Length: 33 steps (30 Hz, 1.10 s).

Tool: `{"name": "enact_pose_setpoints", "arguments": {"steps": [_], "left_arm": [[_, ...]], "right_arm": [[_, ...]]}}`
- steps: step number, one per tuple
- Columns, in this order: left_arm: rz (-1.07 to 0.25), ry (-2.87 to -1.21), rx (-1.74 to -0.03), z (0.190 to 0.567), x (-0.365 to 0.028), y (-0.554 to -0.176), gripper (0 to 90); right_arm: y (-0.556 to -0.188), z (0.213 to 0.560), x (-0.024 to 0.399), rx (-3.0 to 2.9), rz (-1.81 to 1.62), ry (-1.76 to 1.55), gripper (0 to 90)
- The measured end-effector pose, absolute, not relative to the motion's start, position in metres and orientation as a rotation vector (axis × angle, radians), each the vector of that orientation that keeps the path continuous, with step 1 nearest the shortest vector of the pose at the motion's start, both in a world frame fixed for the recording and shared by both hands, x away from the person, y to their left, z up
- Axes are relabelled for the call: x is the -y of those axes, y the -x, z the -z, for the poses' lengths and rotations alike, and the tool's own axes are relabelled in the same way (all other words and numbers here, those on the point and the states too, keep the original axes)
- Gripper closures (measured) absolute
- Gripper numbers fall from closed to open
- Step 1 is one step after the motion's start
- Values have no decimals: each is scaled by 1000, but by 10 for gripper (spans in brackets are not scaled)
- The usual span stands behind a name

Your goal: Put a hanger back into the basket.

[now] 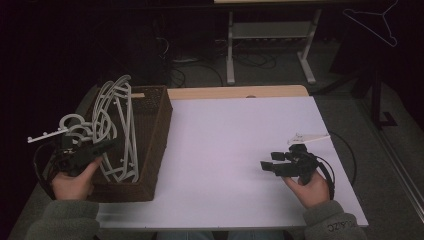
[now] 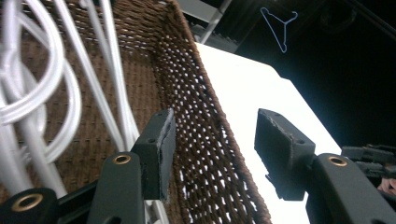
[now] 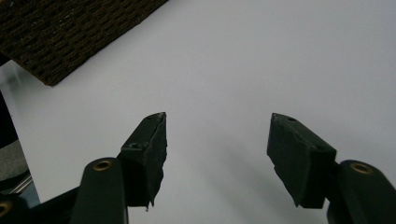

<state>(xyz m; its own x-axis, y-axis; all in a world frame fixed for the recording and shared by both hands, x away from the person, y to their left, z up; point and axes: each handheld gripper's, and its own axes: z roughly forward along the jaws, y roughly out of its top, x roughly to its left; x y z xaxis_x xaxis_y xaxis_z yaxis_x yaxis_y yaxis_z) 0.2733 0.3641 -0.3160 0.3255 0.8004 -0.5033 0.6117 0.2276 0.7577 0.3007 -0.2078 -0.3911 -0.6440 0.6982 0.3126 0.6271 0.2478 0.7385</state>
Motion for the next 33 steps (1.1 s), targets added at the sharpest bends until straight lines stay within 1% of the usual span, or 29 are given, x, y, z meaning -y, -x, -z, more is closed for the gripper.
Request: {"name": "enact_pose_setpoints", "arguments": {"steps": [21, 33], "left_arm": [[-160, -1547, -1221, 320, -325, -266, 434], [-153, -1577, -1174, 321, -312, -263, 425]], "right_arm": [[-297, 391, 216, -2386, -1383, -1278, 347], [-295, 392, 218, -2382, -1378, -1279, 339]]}}
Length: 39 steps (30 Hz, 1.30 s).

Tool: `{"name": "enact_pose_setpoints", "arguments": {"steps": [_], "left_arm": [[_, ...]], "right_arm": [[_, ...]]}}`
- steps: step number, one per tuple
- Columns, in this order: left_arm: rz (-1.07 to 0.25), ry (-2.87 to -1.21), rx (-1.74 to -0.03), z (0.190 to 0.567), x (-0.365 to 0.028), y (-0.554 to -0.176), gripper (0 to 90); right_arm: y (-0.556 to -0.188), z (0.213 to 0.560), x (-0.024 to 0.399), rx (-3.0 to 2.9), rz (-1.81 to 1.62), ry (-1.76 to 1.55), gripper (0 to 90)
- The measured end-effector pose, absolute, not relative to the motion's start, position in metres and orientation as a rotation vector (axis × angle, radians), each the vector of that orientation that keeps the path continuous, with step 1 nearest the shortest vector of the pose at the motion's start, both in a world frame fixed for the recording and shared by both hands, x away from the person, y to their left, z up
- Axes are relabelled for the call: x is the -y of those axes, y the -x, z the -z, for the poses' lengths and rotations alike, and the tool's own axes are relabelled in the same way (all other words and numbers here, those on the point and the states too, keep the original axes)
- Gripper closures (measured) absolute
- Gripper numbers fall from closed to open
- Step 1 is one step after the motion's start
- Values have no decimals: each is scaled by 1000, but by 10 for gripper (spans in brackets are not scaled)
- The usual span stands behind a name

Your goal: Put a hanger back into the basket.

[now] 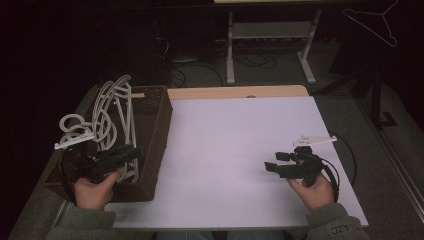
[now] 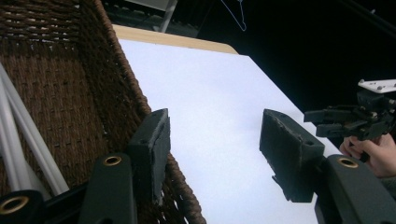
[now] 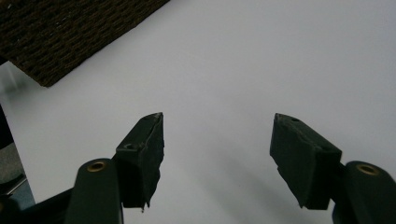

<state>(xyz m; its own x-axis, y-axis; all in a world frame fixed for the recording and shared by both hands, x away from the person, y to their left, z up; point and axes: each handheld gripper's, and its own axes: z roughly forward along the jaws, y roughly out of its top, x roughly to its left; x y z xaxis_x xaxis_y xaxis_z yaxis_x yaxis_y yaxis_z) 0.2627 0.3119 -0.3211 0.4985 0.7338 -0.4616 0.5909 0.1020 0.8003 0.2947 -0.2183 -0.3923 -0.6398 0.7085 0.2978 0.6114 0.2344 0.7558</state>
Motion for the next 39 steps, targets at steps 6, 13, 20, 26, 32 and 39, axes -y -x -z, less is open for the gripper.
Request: {"name": "enact_pose_setpoints", "arguments": {"steps": [6, 13, 20, 26, 32, 39], "left_arm": [[-150, -1591, -1155, 321, -305, -262, 421], [-148, -1615, -1118, 322, -295, -261, 410], [-149, -1643, -1073, 323, -283, -259, 390], [-161, -1664, -1044, 323, -274, -257, 372], [-197, -1704, -1006, 325, -263, -252, 338], [-217, -1730, -972, 328, -250, -247, 312]], "right_arm": [[-294, 392, 219, -2376, -1380, -1273, 336], [-292, 392, 221, -2375, -1381, -1275, 327], [-290, 392, 222, -2367, -1383, -1271, 317], [-289, 391, 224, -2363, -1385, -1272, 307], [-288, 391, 225, -2355, -1390, -1268, 296], [-286, 392, 226, -2357, -1387, -1260, 286]]}}
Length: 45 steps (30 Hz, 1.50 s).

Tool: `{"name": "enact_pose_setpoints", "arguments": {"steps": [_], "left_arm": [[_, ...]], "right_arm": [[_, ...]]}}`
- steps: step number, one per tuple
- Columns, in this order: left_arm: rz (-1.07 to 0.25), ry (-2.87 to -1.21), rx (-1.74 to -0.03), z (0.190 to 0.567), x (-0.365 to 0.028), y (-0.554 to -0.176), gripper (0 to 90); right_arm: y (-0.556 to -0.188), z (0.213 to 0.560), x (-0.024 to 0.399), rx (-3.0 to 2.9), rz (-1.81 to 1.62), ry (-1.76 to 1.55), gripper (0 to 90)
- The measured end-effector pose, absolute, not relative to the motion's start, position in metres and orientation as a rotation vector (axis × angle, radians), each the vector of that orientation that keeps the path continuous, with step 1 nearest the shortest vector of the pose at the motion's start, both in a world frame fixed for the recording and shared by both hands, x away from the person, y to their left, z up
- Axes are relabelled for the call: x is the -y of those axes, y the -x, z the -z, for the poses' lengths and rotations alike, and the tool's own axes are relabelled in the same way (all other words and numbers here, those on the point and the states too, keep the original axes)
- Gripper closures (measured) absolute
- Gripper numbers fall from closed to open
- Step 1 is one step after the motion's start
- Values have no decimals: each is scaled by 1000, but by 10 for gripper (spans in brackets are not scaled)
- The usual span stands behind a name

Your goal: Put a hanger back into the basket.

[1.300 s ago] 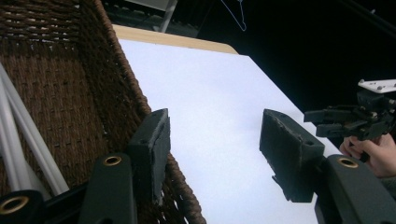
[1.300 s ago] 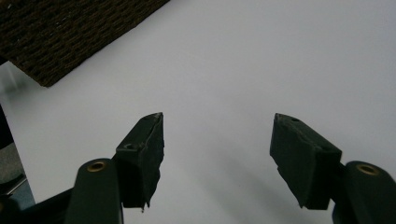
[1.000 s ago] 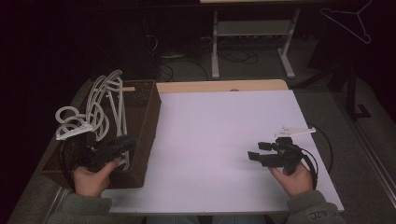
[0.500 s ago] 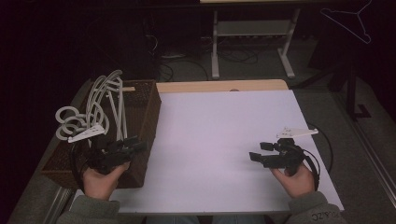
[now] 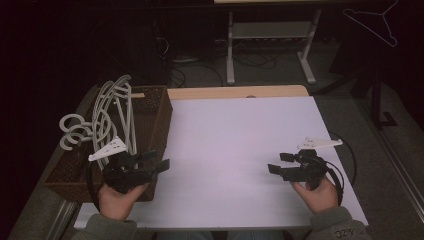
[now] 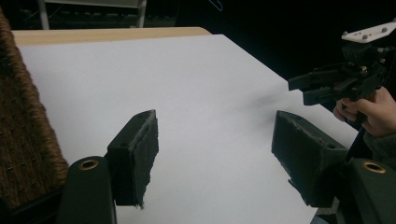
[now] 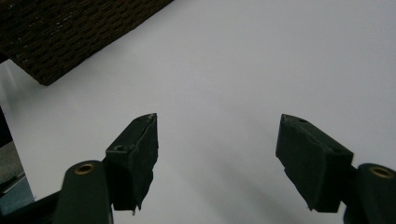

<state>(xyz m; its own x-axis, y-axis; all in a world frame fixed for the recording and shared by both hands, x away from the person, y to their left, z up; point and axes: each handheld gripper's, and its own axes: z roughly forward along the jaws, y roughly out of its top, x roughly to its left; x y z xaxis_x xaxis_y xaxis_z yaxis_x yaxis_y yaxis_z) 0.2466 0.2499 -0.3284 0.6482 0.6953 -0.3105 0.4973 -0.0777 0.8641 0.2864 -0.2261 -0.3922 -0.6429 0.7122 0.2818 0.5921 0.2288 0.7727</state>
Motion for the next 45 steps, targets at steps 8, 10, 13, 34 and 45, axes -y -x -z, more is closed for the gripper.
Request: {"name": "enact_pose_setpoints", "arguments": {"steps": [8, 10, 13, 34, 45], "left_arm": [[-248, -1751, -932, 333, -235, -240, 301], [-245, -1755, -926, 335, -232, -239, 300], [-265, -1776, -910, 337, -228, -236, 299], [-272, -1847, -865, 360, -205, -223, 288], [-276, -1871, -857, 369, -197, -220, 284]], "right_arm": [[-285, 393, 226, -2358, -1387, -1250, 280], [-285, 393, 226, -2357, -1386, -1248, 279], [-285, 393, 226, -2355, -1388, -1237, 278], [-282, 396, 226, -2361, -1383, -1243, 272], [-280, 398, 228, -2357, -1387, -1242, 271]]}}
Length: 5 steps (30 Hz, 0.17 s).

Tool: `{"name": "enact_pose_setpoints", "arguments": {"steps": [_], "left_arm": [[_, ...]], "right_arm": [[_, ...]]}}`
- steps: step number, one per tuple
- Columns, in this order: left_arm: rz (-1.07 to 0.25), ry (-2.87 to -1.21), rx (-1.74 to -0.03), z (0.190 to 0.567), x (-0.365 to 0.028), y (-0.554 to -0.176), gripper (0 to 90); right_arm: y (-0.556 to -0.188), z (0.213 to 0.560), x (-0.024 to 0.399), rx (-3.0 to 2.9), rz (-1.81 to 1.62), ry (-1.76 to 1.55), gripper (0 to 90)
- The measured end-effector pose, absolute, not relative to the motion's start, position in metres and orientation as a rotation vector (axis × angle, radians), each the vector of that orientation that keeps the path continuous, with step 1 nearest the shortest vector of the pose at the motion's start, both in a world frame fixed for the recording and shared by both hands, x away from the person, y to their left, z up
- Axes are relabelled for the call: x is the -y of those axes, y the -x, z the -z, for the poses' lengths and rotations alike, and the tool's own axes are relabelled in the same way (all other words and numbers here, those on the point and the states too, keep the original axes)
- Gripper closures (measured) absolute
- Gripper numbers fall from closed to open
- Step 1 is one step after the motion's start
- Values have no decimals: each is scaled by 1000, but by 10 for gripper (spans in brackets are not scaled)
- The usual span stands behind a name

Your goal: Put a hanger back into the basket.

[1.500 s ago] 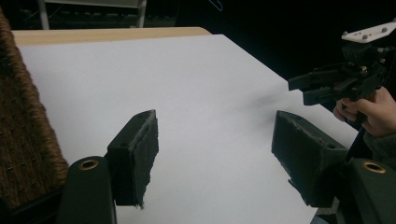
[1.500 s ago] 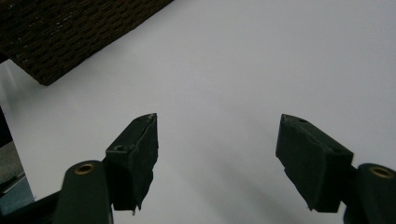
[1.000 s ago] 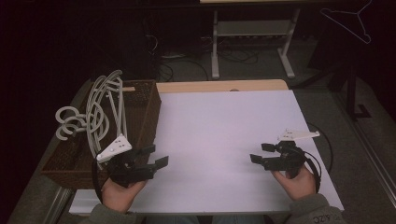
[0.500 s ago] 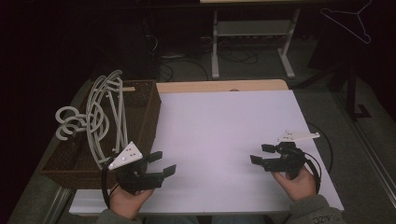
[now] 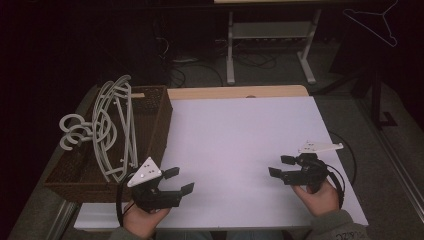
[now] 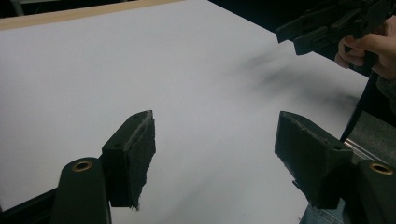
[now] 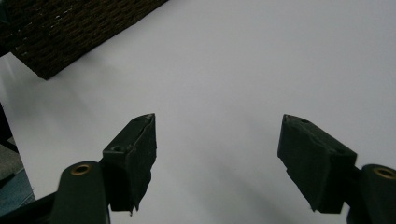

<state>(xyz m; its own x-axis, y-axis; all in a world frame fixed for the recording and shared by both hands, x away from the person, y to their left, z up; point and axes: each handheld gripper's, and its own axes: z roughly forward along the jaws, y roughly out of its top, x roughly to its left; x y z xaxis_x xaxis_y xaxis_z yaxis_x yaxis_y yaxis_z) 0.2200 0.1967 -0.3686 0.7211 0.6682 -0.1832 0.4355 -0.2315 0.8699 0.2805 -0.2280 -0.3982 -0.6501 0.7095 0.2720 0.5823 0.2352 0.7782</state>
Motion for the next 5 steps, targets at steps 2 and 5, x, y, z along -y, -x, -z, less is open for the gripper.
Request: {"name": "enact_pose_setpoints", "arguments": {"steps": [2, 5], "left_arm": [[-281, -1881, -852, 370, -196, -220, 283], [-283, -1889, -844, 371, -195, -220, 282]], "right_arm": [[-280, 399, 228, -2356, -1387, -1241, 271], [-280, 399, 227, -2358, -1386, -1241, 271]]}}
